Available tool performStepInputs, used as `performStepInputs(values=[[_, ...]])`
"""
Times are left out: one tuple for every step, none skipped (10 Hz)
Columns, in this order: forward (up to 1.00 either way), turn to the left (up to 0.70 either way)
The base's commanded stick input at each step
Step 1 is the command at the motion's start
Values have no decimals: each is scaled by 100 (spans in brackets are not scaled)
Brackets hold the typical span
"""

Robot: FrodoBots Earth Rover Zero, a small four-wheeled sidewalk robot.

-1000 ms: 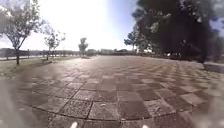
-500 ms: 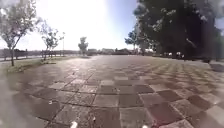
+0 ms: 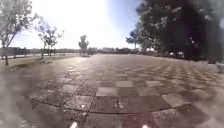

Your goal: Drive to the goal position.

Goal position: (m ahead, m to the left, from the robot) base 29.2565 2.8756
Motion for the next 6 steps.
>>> performStepInputs(values=[[100, 0], [100, 0], [100, 0], [100, 0], [100, 0], [100, 0]])
